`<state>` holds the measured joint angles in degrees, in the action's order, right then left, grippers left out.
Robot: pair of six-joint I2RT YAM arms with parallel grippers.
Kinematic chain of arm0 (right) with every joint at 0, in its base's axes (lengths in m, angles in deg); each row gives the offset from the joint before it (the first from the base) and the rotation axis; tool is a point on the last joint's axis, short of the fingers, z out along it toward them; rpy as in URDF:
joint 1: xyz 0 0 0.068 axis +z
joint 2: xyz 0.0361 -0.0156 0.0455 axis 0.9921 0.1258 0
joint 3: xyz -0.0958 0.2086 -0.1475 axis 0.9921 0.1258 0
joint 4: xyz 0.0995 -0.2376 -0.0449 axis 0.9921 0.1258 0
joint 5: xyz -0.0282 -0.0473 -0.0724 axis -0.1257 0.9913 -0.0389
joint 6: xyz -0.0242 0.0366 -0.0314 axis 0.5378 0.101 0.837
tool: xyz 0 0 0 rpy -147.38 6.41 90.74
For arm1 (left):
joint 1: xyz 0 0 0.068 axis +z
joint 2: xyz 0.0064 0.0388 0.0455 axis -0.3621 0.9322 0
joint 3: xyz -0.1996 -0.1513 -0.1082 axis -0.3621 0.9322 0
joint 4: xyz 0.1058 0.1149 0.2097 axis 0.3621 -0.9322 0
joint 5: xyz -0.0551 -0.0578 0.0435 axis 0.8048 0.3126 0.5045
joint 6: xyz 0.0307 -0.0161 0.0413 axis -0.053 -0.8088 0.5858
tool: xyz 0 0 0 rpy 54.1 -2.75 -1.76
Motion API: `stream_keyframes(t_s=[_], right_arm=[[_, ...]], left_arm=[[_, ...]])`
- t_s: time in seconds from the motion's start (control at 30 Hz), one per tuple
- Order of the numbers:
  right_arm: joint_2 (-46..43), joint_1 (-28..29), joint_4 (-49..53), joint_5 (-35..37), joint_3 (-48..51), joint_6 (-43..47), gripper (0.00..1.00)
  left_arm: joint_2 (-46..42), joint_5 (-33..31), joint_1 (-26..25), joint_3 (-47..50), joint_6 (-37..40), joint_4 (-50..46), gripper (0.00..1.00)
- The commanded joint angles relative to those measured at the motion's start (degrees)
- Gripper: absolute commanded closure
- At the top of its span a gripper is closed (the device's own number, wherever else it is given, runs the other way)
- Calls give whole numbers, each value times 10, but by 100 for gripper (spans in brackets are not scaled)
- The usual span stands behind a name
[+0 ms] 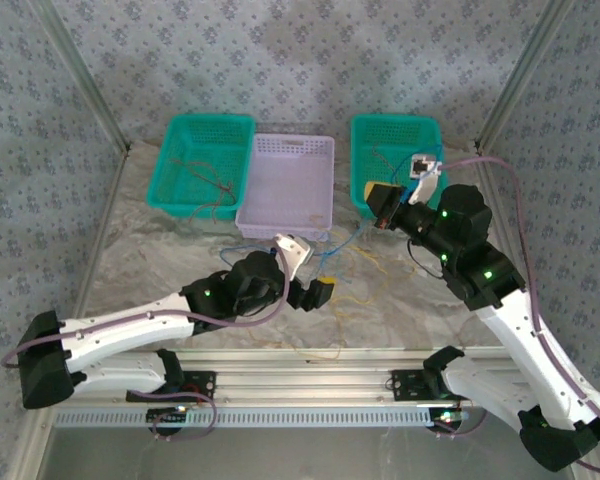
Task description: Untangle the cables
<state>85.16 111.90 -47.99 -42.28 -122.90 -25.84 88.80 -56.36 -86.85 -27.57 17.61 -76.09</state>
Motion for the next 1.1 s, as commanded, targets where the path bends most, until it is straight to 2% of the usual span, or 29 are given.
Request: stream_keyframes(t_s=[0.0, 0.1, 0.23, 0.33, 0.4, 0.57, 0.77, 0.93, 1.07], right_arm=[[-8, 1, -15, -16, -1, -9, 100], [-13, 1, -15, -17, 5, -10, 100], [-20, 1, -27, -24, 16, -18, 100], [-20, 1, -27, -26, 17, -21, 100], [-23, 1, -27, -24, 18, -20, 100], [-31, -3, -19, -1, 21, -14, 100], [-32, -17, 0, 32, 34, -7, 100], [-21, -56, 17, 81, 51, 15, 100], [-5, -110, 23, 88, 68, 19, 100]], left_arm=[[5, -9, 1, -12, 3, 21, 13], [-3, -8, 5, -11, 2, 18, 24], [-10, 3, 17, -3, -12, 24, 49], [-10, 28, 29, -1, -23, 34, 75], [-11, 34, 34, 0, -28, 36, 100], [-37, 44, 44, 9, -40, 26, 100], [-117, 58, 56, 26, -57, -9, 100], [-191, 68, 57, 11, -60, -76, 100], [-247, 46, 58, -16, -45, -157, 100]])
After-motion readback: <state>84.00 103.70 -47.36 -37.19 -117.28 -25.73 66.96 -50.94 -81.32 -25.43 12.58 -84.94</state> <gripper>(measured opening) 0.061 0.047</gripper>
